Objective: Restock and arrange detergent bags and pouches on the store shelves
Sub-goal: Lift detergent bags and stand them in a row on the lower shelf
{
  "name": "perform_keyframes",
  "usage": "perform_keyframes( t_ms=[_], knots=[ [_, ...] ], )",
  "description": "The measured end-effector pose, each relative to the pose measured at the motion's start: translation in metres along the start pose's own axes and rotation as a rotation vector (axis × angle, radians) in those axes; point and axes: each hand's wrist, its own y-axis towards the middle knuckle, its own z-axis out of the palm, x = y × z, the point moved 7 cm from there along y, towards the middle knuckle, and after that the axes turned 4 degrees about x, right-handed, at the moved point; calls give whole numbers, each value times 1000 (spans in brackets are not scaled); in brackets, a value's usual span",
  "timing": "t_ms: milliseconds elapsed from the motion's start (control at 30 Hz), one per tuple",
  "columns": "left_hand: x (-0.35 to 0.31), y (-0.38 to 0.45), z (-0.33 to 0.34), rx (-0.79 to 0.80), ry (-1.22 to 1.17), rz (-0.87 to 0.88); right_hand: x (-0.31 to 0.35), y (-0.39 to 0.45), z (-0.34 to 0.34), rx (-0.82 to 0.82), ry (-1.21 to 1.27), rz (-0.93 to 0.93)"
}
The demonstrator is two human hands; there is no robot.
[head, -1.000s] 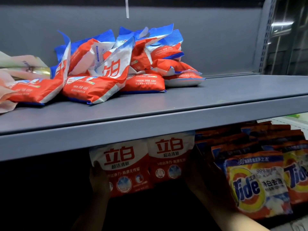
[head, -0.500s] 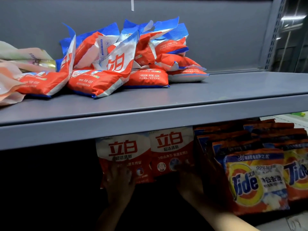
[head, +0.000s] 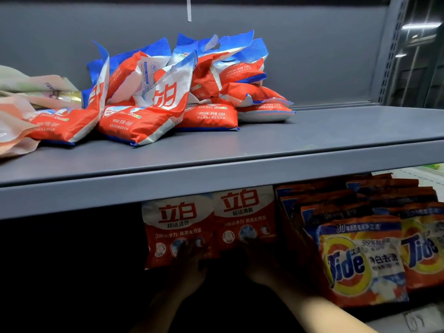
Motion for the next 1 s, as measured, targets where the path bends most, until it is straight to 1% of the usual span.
perform_keyframes(
  t_ms=[67, 133, 167, 267, 367, 500, 533, 600, 667, 733, 800, 867, 1000],
  knots=[
    [-12, -7, -11, -37, -90, 6, 3, -8, -7, 0, -24, -7],
    [-25, -17, -21, -40, -146, 7, 9, -19, -15, 20, 67, -38],
    [-31, -21, -26, -39, -128, -6, 13, -26, -19, 35, 85, -53],
    [-47, -35, -47, -36, -39, -89, 21, -47, -39, 25, 11, -70],
    [-68, -50, -65, 11, -84, -117, 31, -73, -63, 57, -12, -74],
    [-98, -76, -92, 55, 7, -217, 51, -110, -95, 87, -126, -80],
    [-105, -85, -100, 61, 30, -230, 56, -120, -103, 90, -162, -74],
    [-121, -106, -120, 52, 61, -194, 69, -140, -116, 118, -231, -83],
    [-139, -128, -149, -15, 96, -167, 84, -159, -132, 99, -297, -125],
    [-157, -147, -184, -119, 133, -137, 106, -179, -154, 6, -308, -189],
    [-178, -162, -217, -193, 142, -71, 129, -199, -173, -57, -298, -275],
    [-194, -173, -248, -264, 95, -5, 150, -217, -189, -87, -252, -351],
    [-200, -182, -304, -441, -108, 98, 180, -238, -218, -139, -123, -439]
  ],
)
